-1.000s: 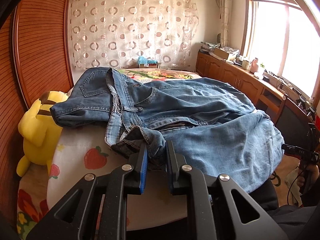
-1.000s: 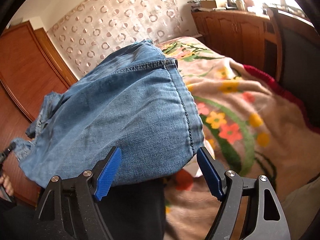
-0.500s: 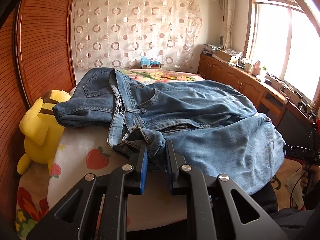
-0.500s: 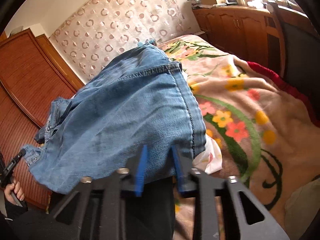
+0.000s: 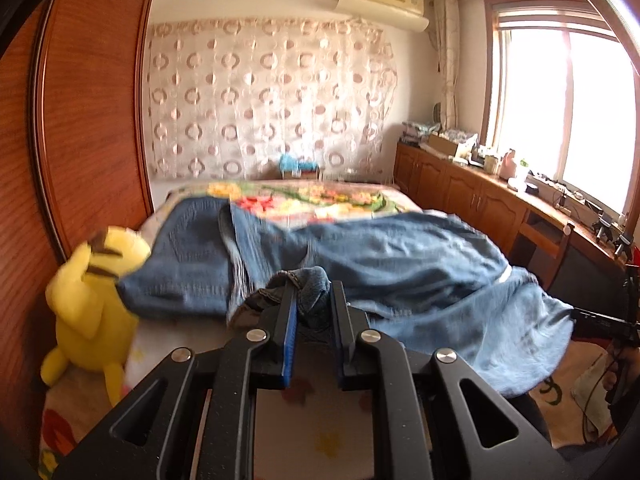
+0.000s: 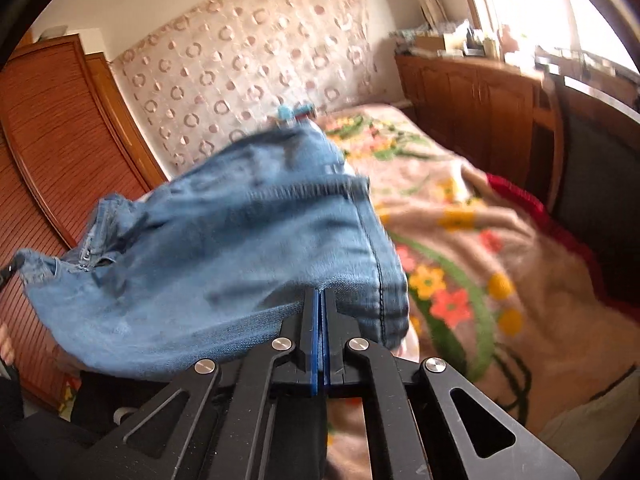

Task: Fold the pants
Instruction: 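Lift the jeans with both grippers and flip them over onto the bed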

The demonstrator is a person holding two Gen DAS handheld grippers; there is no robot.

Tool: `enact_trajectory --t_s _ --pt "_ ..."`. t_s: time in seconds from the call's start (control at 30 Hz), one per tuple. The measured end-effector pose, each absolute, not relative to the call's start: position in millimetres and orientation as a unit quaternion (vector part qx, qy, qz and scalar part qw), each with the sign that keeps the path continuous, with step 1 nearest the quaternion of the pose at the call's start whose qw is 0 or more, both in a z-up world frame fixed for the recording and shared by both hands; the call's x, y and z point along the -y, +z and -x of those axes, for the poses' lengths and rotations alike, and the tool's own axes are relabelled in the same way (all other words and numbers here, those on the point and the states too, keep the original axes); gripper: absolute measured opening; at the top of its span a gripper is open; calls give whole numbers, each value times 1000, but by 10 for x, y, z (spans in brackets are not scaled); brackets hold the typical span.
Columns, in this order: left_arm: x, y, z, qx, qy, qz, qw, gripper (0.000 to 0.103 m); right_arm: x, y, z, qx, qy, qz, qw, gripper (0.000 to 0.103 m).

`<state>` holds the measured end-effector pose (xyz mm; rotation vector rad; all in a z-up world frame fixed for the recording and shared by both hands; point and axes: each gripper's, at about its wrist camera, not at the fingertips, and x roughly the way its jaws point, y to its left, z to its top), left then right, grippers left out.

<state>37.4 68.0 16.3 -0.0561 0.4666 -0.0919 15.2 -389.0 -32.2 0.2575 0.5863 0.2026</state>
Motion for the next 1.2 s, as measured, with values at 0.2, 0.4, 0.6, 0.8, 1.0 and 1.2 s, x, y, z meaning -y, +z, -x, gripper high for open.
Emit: enact_trajectory --t_s 0.2,0.4,0.6,0.8,1.0,1.2 --pt "-760 404 -539 -200 -38 21 979 15 3768 140 -233 -238 105 -75 963 1" --pt "-886 446 -716 -191 -29 25 981 15 3515 358 -554 -216 113 -22 969 1" --pt "-976 300 -891 -204 -22 26 978 15 3325 325 -892 -218 121 3 968 0" --pt "-1070 307 -1088 -205 -17 41 978 15 3268 437 -1209 -203 117 11 972 1" --pt "-1099 474 -1295 -192 -13 37 981 15 3177 656 -1498 -183 113 33 976 0" --pt "-1158 587 -1648 -187 -6 40 981 14 3026 741 -1839 -173 107 55 978 0"
